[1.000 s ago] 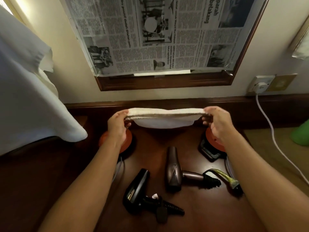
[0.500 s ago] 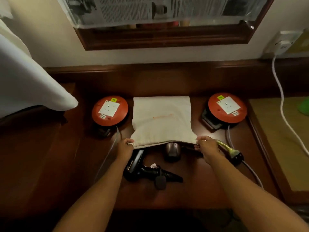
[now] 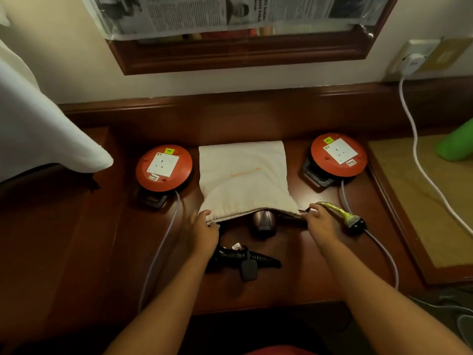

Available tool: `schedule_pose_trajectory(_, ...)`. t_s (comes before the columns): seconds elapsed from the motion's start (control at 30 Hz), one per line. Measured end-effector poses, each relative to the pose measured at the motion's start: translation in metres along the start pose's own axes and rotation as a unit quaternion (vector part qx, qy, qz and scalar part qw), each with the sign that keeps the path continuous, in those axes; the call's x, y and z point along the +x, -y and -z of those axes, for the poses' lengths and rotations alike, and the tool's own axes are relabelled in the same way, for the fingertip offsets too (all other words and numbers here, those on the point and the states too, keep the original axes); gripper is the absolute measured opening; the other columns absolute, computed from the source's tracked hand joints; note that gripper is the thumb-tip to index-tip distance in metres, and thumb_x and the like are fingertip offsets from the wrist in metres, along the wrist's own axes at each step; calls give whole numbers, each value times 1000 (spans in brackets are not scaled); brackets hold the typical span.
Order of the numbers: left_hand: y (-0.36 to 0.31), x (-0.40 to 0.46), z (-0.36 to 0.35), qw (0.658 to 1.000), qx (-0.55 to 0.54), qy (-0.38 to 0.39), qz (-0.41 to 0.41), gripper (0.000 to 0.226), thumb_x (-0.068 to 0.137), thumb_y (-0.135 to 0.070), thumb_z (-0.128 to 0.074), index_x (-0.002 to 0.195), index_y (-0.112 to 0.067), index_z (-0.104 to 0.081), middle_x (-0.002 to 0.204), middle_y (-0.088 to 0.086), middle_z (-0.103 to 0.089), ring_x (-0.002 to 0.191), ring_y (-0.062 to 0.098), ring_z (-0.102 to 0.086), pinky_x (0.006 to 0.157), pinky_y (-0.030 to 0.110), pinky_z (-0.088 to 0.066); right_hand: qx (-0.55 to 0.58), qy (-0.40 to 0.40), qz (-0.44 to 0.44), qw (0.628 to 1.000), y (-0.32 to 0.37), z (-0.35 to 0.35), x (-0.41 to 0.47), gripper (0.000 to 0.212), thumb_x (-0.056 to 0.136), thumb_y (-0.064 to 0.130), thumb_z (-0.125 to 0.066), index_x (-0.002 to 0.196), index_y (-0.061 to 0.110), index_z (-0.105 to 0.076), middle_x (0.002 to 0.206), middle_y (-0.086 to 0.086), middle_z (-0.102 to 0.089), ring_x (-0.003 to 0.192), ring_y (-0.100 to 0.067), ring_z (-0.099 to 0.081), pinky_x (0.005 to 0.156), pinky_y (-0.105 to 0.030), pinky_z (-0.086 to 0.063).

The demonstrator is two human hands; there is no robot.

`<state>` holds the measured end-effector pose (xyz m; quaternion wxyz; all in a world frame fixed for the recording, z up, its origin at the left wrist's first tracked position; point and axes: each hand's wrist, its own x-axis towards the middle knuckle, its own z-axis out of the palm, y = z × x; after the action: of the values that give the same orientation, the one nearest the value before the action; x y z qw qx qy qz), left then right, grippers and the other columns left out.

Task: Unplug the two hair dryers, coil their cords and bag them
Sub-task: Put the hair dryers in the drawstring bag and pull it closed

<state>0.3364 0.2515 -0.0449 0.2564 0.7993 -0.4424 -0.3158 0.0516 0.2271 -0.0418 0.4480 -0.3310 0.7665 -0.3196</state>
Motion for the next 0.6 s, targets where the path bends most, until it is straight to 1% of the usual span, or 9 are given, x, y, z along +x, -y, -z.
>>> schedule_pose_trajectory(0.07,-6,-13,-4,1000,-6,3,-23,28,88,-5,-56,113,-14,-63,132,10,-50,128,29,-41,103,35,-36,0,-15,9,1000,-3,8,-7,36,93,12,-54,130,11,-53,118,-7,-58,108,-26,-56,83,-32,-44)
schedule_pose_trajectory(0.17,-16,-35,-15,998,-25,17,-55,23,91,-6,-54,112,-10,-63,123,8,-57,121,26,-47,100,33,-37,-25,-30,11,999,-11,23,-10,32,93,10,-53,125,9,-56,117,-10,-61,104,-26,-57,82,-30,-42)
schedule_pose_trajectory(0.23,-23,-47,-24,997,-49,36,-42,22,95,-10,-52,115,-12,-61,123,6,-56,113,22,-52,91,28,-40,-49,-29,10,998,-16,33,-7,29,93,10,-52,121,9,-58,112,-9,-62,96,-23,-57,80,-31,-43)
schedule_pose_trajectory(0.27,-27,-52,-29,997,-57,46,-30,22,96,-11,-51,116,-13,-60,121,5,-56,103,19,-55,84,26,-40,-62,-29,11,998,-18,38,-4,29,92,10,-52,120,10,-58,111,-9,-63,92,-23,-56,79,-32,-44)
schedule_pose_trajectory(0.3,-30,-56,-34,996,-66,58,-18,23,96,-13,-51,118,-13,-59,120,4,-56,94,16,-56,77,25,-40,-76,-28,15,997,-21,43,-1,30,91,10,-51,121,10,-58,112,-9,-63,91,-22,-55,79,-32,-44)
schedule_pose_trajectory(0.33,-32,-58,-41,995,-77,70,-3,24,97,-14,-50,120,-13,-58,122,6,-56,92,16,-56,75,25,-39,-90,-23,21,995,-23,48,3,32,91,10,-51,123,10,-57,116,-10,-62,93,-23,-56,80,-33,-44)
schedule_pose_trajectory(0.43,-41,-65,-57,989,-101,91,61,33,98,-18,-51,130,-12,-52,132,9,-54,116,23,-53,86,27,-40,-159,18,41,986,-27,60,19,44,90,8,-53,134,10,-50,130,-13,-56,102,-26,-58,82,-32,-47)
schedule_pose_trajectory(0.5,-45,-69,-68,982,-120,94,111,39,97,-21,-53,135,-12,-47,133,11,-53,119,25,-52,86,27,-38,-259,47,90,960,-27,67,34,53,87,12,-58,138,14,-46,135,-13,-51,110,-27,-55,88,-34,-46)
schedule_pose_trajectory(0.6,-47,-73,-79,974,-144,74,155,44,96,-25,-56,137,-13,-45,132,13,-53,118,27,-52,88,27,-38,-407,83,203,887,-24,70,52,65,81,26,-67,141,19,-42,144,-11,-42,132,-29,-36,111,-42,-31)
